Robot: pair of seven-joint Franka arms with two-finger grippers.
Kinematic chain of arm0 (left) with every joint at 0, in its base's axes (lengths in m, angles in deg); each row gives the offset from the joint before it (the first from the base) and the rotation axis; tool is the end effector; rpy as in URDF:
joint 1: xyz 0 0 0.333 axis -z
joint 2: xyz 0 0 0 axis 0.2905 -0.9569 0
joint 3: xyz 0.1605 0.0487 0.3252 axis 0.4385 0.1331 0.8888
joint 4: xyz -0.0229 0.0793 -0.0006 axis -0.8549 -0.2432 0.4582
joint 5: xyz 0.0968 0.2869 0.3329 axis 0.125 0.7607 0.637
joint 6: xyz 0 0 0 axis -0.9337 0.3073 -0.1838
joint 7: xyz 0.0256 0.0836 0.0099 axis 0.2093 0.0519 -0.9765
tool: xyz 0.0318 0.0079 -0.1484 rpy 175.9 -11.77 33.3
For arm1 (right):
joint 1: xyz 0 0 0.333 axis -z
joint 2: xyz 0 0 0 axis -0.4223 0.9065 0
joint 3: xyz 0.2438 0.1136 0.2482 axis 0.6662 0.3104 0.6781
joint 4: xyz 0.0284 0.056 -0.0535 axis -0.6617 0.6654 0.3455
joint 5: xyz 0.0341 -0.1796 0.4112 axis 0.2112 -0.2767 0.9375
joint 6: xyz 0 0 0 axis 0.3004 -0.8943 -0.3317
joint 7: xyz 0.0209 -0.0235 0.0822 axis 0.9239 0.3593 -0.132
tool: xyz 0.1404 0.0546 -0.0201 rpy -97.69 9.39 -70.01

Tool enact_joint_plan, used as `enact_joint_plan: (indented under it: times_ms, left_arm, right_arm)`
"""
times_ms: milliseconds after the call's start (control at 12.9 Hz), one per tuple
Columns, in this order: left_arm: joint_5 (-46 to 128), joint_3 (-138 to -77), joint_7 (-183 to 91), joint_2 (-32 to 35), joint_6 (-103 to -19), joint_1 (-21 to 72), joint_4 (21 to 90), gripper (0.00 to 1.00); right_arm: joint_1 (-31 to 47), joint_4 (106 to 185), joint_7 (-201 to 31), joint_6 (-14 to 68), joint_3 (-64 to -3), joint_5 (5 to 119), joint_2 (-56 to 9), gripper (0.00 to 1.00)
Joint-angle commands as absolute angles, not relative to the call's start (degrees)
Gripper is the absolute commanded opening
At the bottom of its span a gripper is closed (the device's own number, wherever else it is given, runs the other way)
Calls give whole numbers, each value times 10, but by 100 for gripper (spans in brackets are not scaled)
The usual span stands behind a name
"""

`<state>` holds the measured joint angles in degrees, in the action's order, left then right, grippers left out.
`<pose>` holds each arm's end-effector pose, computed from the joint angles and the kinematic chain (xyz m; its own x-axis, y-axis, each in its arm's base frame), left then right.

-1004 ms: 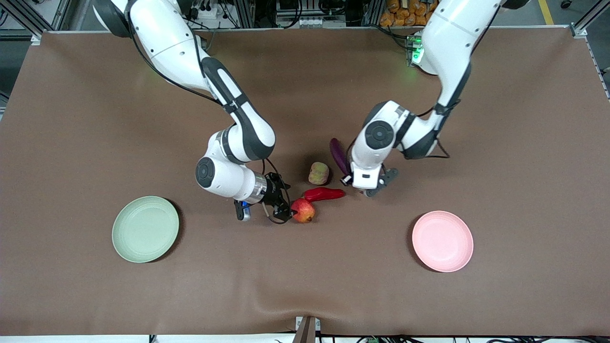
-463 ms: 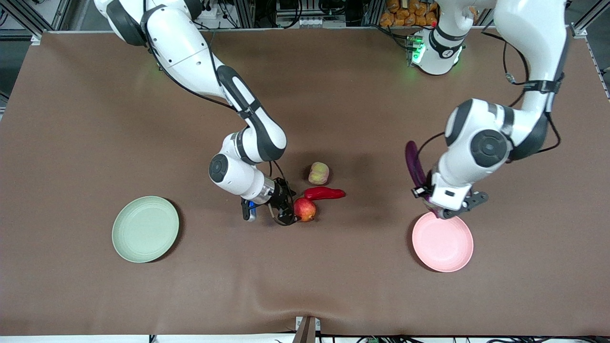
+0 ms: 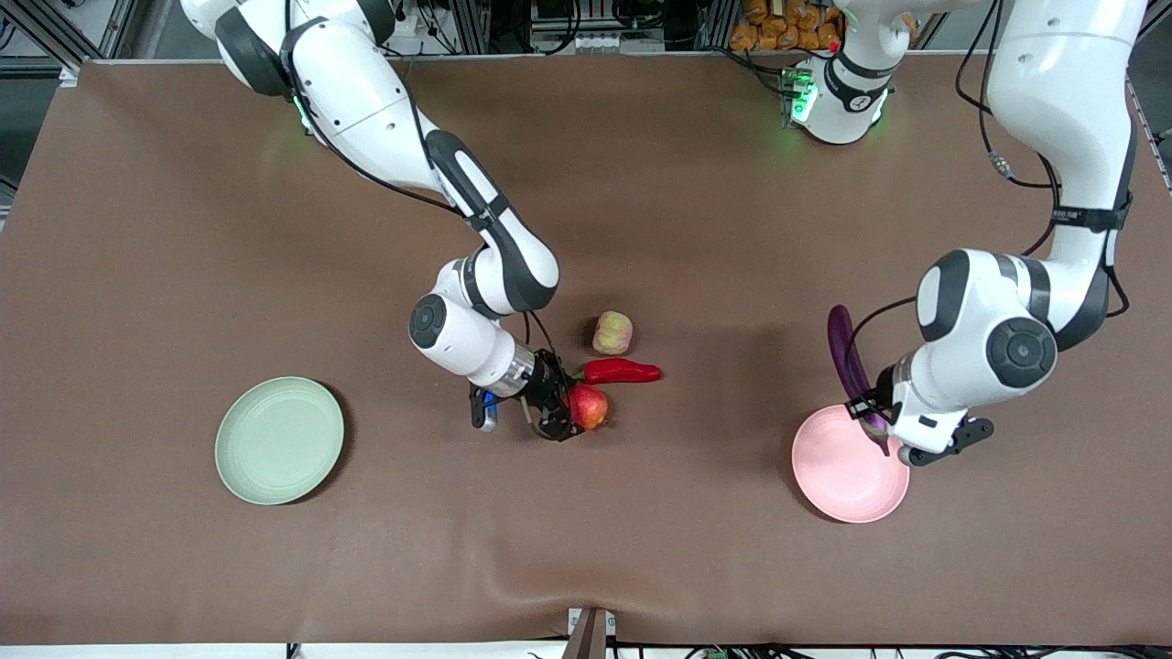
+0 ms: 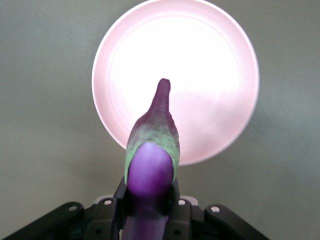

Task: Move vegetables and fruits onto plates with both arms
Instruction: 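Carry the eggplant with the left gripper while the right gripper grasps the apple, then place the apple on the green plate while the left gripper releases the eggplant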

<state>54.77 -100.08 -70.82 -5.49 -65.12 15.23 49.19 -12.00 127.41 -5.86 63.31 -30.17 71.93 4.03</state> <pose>0.7448 -0.1011 0.2526 0.9307 0.3578 -0.0758 0.3588 -0.9334 -0.0007 0.6976 0.4887 0.1446 0.2735 -0.8429 -0.4634 -0.9479 -0.1544 -0.2786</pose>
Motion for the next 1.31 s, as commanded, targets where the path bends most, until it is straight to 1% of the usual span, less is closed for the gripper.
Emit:
enact_joint_plan:
  times_ms: [0,232,309,386,463,541,618,695,772,850,927,1004,1081,1159,1236]
  left_arm:
    - [558,-1007,-661,-115,-647,122,430,0]
    - [562,-990,-653,-151,-663,116,396,0]
    - [558,-987,-672,-169,-678,116,374,0]
    - [558,-986,-698,-188,-680,117,354,0]
    - [558,-986,-710,-197,-682,117,351,0]
    - [558,-986,-717,-200,-690,118,349,0]
    - [557,-986,-725,-200,-701,117,349,0]
    - [556,-987,-725,-201,-701,116,350,0]
    - [556,-987,-725,-205,-703,118,350,0]
    - [557,-987,-725,-207,-704,121,349,0]
    - [557,-986,-723,-208,-708,122,349,2]
    - [557,-987,-724,-208,-712,122,349,27]
    - [557,-987,-723,-207,-712,124,350,70]
    - [557,-989,-724,-205,-712,123,350,100]
    - [556,-994,-729,-201,-711,125,350,100]
  right_arm:
    - [-133,1239,-46,642,-308,737,67,100]
    - [-147,1240,-46,655,-308,736,77,100]
    - [-149,1242,-46,664,-308,735,77,100]
    - [-151,1242,-46,665,-308,735,77,89]
    - [-151,1242,-46,664,-309,734,75,59]
    - [-149,1244,-47,664,-311,731,63,34]
    - [-145,1252,-49,659,-313,727,47,19]
    - [-140,1273,-50,624,-335,725,6,17]
    - [-140,1274,-51,566,-364,723,-14,17]
    - [-140,1273,-57,496,-398,723,-36,17]
    - [-140,1273,-71,425,-429,720,-57,16]
    - [-138,1275,-112,356,-459,716,-77,14]
    - [-137,1277,-175,279,-490,716,-92,9]
    - [-136,1283,-239,208,-530,715,-102,5]
    - [-139,1293,-299,160,-573,711,-109,0]
